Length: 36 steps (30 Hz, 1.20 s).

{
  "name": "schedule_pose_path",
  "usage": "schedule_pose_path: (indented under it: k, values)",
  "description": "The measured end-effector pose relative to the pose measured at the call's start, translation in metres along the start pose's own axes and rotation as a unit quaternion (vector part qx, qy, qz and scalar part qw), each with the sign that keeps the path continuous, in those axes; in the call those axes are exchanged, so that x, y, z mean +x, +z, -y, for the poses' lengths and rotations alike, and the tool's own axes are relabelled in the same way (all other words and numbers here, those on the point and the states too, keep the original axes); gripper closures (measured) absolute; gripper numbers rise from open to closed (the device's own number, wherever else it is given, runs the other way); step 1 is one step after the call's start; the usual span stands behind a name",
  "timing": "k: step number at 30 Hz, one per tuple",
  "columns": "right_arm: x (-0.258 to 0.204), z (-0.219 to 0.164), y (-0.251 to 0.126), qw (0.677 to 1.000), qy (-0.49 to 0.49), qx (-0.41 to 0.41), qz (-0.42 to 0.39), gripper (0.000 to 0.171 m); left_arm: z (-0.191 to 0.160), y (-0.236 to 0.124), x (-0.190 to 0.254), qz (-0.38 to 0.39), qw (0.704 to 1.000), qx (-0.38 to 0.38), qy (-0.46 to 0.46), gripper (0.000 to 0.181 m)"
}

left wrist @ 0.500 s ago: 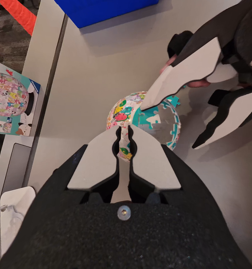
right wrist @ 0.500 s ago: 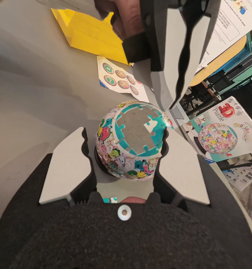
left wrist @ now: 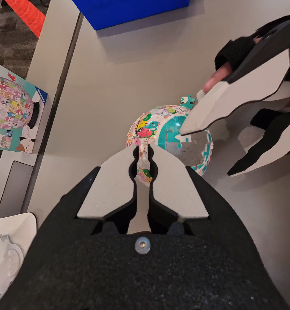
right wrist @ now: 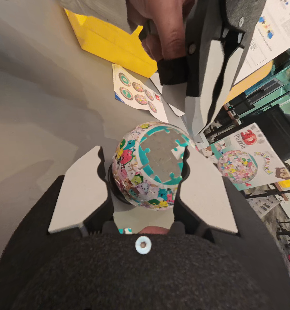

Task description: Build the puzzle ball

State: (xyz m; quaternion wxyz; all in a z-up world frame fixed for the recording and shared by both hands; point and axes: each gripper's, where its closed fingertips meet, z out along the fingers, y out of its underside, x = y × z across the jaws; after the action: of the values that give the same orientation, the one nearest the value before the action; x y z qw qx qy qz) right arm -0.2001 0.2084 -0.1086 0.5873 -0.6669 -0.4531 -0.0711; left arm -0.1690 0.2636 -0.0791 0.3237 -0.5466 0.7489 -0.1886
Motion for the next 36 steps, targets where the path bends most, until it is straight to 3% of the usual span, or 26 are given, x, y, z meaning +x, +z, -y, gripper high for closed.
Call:
schedule_pose_path:
  k: [29, 36]
  values:
    - [0.011, -0.008, -0.005, 0.998, 0.055, 0.003, 0.008, 0.078, 0.003, -0.006, 0.039, -0.025, 1.000, 0.017, -0.003, 0.172]
    - [0.026, -0.023, -0.036, 0.983, 0.176, 0.039, 0.032, 0.080, -0.011, -0.022, 0.041, -0.007, 0.998, 0.029, -0.048, 0.167]
